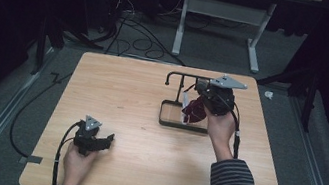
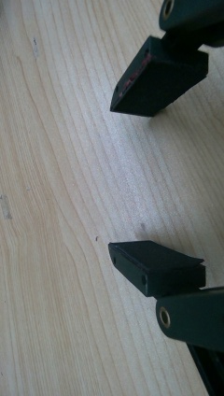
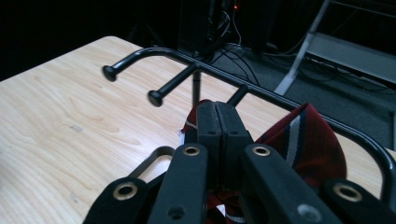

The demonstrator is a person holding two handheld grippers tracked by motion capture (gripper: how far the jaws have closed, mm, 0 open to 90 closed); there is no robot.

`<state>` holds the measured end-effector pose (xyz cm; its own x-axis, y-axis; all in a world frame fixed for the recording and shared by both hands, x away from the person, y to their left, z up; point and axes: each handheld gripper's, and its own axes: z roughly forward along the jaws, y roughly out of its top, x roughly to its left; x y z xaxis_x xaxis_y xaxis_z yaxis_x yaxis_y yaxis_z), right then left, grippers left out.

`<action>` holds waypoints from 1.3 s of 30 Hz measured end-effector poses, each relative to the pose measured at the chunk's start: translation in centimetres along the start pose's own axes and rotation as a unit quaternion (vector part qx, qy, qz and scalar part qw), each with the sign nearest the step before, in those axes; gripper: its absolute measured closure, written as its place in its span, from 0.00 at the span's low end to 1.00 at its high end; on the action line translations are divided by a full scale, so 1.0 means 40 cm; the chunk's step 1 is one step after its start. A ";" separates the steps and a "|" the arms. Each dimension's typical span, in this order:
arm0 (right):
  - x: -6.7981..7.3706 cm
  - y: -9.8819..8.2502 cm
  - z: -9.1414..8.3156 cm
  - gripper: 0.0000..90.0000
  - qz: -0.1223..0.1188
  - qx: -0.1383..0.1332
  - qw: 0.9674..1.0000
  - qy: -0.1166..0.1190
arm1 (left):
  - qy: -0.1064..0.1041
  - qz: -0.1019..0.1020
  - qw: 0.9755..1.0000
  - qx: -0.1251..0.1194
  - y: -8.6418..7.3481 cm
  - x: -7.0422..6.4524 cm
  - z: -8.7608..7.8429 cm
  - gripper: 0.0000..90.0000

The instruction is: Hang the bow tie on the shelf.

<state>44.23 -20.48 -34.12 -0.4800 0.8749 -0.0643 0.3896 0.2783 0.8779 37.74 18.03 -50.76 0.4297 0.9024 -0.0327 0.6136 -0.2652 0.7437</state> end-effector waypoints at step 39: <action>-0.034 0.008 0.051 0.99 0.023 0.037 0.999 -0.033 | -0.001 -0.001 1.000 0.000 0.000 0.001 0.000 0.31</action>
<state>46.62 -20.79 -34.71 -0.4085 0.9110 -0.0572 0.4680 0.2628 0.8438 37.74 18.05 -50.75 0.4295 0.9024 -0.0349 0.6140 -0.2635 0.7440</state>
